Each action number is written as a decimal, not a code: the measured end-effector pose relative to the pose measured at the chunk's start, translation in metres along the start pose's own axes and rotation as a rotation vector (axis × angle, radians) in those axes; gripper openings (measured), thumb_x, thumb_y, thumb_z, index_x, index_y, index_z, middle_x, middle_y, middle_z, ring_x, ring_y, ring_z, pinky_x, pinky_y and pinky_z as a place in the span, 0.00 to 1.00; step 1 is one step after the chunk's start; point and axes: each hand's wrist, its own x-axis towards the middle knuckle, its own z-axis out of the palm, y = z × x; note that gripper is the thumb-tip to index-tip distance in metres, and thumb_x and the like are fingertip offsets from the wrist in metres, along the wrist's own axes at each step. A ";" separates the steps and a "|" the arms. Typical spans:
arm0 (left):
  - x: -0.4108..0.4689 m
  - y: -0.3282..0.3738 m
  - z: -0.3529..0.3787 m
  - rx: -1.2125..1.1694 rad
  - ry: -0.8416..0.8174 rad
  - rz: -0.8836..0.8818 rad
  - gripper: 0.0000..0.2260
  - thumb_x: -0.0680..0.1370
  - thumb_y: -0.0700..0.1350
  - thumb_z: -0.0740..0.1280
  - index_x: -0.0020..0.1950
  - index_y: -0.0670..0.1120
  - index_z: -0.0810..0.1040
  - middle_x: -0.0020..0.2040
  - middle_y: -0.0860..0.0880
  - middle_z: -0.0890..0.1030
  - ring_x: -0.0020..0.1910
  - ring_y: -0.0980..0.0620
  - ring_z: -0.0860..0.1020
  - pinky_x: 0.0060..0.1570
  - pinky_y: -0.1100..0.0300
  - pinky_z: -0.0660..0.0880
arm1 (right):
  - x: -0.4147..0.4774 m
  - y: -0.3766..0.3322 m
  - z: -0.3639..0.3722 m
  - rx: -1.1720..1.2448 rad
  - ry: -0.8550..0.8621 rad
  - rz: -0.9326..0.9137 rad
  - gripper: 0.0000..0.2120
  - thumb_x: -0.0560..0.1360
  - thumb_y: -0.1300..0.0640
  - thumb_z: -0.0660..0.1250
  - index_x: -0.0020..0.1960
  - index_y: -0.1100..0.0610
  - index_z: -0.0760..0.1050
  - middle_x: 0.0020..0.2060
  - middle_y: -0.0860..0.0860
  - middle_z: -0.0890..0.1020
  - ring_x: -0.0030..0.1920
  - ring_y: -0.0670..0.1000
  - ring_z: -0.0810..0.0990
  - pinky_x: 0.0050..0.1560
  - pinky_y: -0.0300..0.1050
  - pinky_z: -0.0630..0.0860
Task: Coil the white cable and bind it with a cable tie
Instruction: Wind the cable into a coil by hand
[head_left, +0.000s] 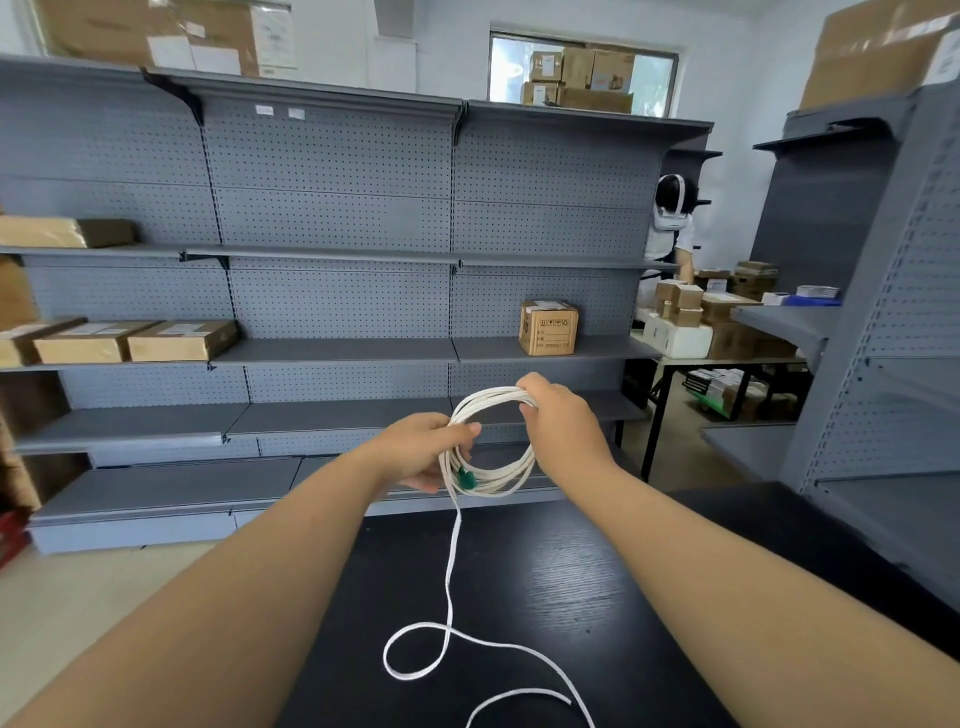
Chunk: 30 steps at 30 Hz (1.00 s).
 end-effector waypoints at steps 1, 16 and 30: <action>-0.001 -0.001 0.000 0.009 -0.016 -0.005 0.12 0.77 0.55 0.62 0.45 0.47 0.76 0.38 0.49 0.79 0.36 0.52 0.78 0.41 0.60 0.74 | 0.000 0.000 0.000 -0.017 0.002 -0.010 0.07 0.80 0.59 0.56 0.56 0.57 0.70 0.45 0.58 0.76 0.44 0.59 0.74 0.41 0.49 0.69; 0.002 -0.008 -0.002 -0.015 0.060 0.230 0.05 0.73 0.48 0.70 0.42 0.48 0.80 0.42 0.52 0.82 0.44 0.56 0.77 0.54 0.62 0.69 | 0.000 0.006 -0.012 -0.097 0.016 -0.029 0.07 0.80 0.60 0.54 0.54 0.57 0.69 0.43 0.56 0.73 0.41 0.59 0.73 0.40 0.49 0.69; 0.015 0.021 0.020 -0.134 0.077 0.312 0.08 0.77 0.48 0.65 0.42 0.44 0.76 0.39 0.50 0.82 0.38 0.54 0.80 0.50 0.59 0.76 | 0.005 0.025 -0.032 -0.104 0.092 0.055 0.07 0.81 0.60 0.54 0.55 0.56 0.69 0.42 0.54 0.72 0.42 0.57 0.73 0.37 0.45 0.65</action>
